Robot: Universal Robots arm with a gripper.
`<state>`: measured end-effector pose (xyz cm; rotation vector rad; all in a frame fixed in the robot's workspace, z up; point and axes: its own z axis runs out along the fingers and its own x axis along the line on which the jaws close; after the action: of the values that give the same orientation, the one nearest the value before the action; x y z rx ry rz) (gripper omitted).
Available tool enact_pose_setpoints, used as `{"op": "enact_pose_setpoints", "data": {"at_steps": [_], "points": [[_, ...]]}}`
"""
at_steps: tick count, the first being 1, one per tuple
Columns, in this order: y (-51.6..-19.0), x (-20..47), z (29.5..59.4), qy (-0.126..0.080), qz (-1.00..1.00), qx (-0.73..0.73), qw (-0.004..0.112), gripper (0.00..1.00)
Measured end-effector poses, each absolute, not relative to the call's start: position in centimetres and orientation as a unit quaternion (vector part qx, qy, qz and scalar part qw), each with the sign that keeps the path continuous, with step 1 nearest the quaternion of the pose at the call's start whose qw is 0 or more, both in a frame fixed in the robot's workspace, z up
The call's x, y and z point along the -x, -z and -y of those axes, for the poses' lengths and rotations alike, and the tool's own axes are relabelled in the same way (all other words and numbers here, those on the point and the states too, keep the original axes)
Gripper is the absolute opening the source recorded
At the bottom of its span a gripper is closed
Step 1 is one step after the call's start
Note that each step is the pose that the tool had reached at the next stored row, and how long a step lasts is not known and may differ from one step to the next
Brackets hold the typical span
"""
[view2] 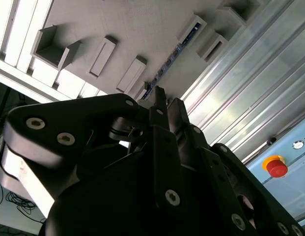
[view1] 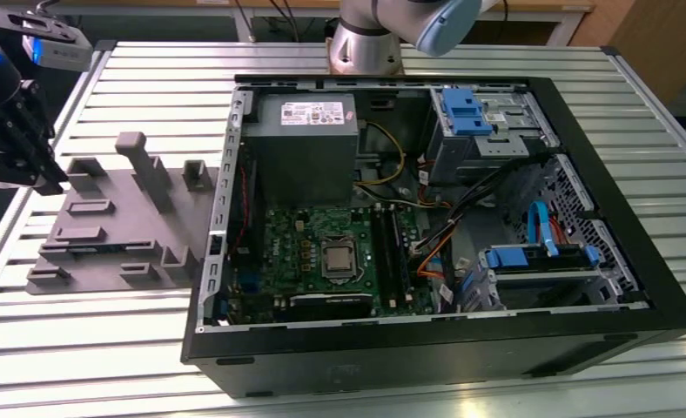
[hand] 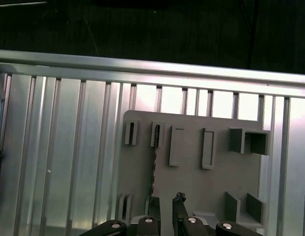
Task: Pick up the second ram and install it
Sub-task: 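Pick up the second ram and move it above second insertion slot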
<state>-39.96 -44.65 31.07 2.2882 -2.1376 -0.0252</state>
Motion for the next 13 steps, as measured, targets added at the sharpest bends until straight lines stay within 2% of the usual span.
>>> {"op": "enact_pose_setpoints", "data": {"at_steps": [13], "points": [[-30.84,39.96,44.65,0.008,0.683,-0.731,0.005,0.25]]}}
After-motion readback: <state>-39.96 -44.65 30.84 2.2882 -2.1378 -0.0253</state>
